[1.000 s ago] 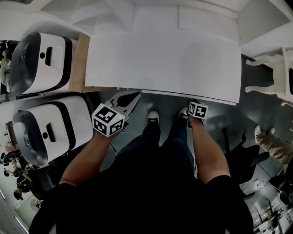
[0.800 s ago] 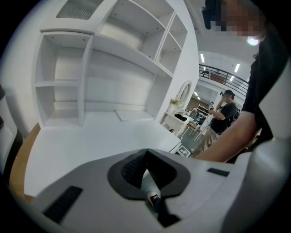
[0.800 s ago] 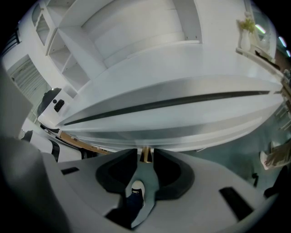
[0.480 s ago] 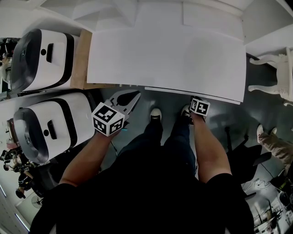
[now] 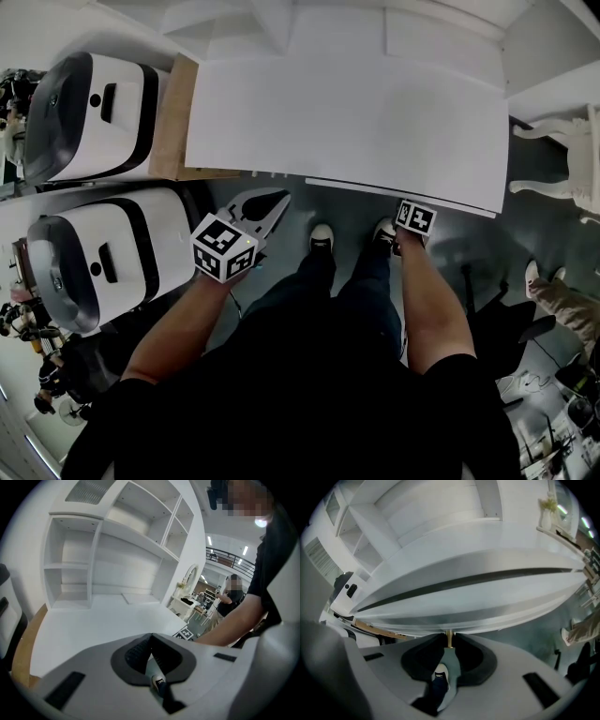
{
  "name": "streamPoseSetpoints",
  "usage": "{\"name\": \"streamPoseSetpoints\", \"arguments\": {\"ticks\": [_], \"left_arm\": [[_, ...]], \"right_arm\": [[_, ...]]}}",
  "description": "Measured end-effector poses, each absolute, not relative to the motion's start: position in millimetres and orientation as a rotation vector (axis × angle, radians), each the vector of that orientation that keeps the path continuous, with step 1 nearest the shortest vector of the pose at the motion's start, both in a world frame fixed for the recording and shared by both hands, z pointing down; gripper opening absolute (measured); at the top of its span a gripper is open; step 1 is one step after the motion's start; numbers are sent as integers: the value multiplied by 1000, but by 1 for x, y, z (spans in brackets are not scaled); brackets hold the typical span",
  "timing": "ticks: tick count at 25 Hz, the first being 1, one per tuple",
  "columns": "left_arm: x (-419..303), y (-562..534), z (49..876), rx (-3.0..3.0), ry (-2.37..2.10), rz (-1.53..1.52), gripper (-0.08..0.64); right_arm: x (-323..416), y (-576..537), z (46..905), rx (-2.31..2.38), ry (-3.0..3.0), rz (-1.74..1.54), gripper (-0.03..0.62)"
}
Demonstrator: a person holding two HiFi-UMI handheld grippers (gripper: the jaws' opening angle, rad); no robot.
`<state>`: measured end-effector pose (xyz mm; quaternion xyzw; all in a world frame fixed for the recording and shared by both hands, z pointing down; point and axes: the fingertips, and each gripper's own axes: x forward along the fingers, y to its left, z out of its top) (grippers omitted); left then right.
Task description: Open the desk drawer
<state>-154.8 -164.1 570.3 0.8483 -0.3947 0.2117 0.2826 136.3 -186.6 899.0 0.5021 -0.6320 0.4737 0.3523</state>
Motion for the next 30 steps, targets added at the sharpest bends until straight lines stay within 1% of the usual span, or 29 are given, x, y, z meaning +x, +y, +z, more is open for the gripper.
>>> {"name": "streamPoseSetpoints", "arguments": {"ticks": [9, 21, 30], "left_arm": [[-184, -145, 580, 2291, -1003, 570, 9], [-184, -119, 577, 2352, -931, 571, 9], [-167, -94, 572, 2358, -960, 564, 9]], "right_arm": [[134, -163, 900, 1273, -1573, 1176, 72], [140, -92, 905, 1175, -1499, 1199, 72], [144, -46, 905, 1111, -1512, 1202, 72]]}}
